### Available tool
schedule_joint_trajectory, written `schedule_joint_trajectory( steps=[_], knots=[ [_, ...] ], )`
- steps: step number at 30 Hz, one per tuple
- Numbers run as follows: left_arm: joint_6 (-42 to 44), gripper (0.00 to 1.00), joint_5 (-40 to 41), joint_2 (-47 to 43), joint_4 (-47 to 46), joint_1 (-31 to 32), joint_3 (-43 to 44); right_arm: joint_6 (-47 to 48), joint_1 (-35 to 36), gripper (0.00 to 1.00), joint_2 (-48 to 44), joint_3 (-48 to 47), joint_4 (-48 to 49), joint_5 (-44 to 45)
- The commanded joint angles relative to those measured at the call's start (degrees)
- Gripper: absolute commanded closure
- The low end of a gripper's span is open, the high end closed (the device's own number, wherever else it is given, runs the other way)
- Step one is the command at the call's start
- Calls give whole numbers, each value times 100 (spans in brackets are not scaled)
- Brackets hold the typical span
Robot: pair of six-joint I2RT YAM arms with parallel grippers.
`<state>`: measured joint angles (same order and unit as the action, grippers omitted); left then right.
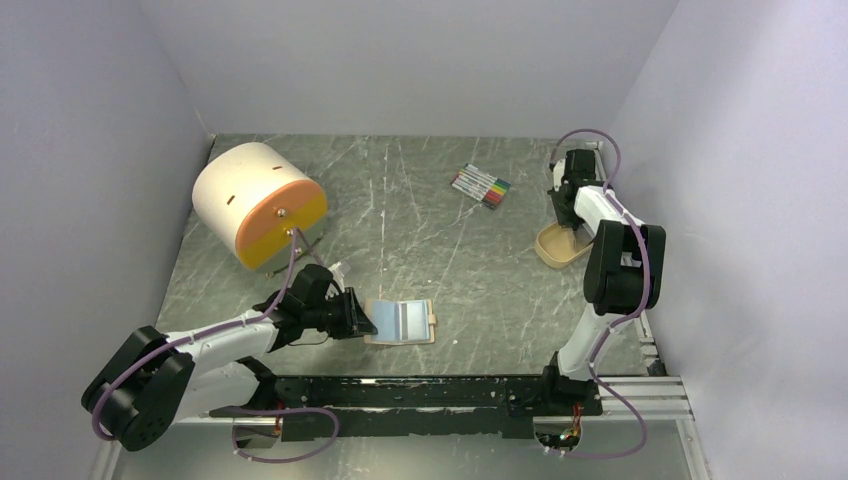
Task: Put the credit cards into the card holder
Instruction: Place the credit card in the storage box.
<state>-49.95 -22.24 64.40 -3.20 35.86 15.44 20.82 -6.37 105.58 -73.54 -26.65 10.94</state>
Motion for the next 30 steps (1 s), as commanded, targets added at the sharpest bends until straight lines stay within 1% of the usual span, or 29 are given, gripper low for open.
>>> schedule_joint_trajectory(
  steps=[1, 3, 4, 6, 8, 12, 14, 15, 16, 17, 20, 21, 22, 27, 28, 30],
  knots=[
    [-1, 71, -104, -29, -144, 38, 140, 41, -84, 85, 127, -14, 68, -43],
    [-6, 71, -111, -4, -174, 41, 143, 49, -82, 85, 113, -41, 24, 80],
    [-6, 71, -114, 12, -180, 41, 148, 55, -83, 87, 112, -65, -13, 135],
    [-6, 71, -128, 42, -204, 42, 152, 56, -75, 96, 72, -106, -56, 231],
    [-18, 71, -131, 59, -232, 44, 139, 51, -75, 100, 15, -106, -21, 246],
    [-6, 71, -135, 81, -209, 44, 160, 26, -75, 100, -28, -188, -163, 298],
    [-3, 71, -127, 83, -211, 44, 169, 2, -75, 94, -7, -235, -217, 299],
    [-5, 71, -130, 86, -228, 44, 163, -5, -75, 85, -5, -254, -246, 261],
    [-13, 71, -141, 96, -244, 42, 161, -12, -75, 82, -11, -264, -279, 178],
    [-14, 71, -148, 115, -252, 40, 168, -35, -75, 82, -27, -268, -293, 55],
    [-14, 71, -158, 119, -251, 43, 158, -80, -75, 96, -95, -222, -222, -29],
    [-14, 71, -152, 103, -251, 44, 146, -93, -75, 99, -81, -229, -237, -10],
    [-22, 71, -147, 92, -242, 44, 133, -90, -75, 100, -64, -239, -248, 6],
    [-8, 71, -121, 31, -199, 42, 142, -157, -75, 100, -80, -261, -318, 167],
    [-6, 71, -126, 38, -198, 44, 143, -161, -75, 98, -93, -274, -339, 176],
    [-18, 71, -135, 54, -231, 44, 135, -178, -74, 89, -135, -271, -344, 243]
  ],
)
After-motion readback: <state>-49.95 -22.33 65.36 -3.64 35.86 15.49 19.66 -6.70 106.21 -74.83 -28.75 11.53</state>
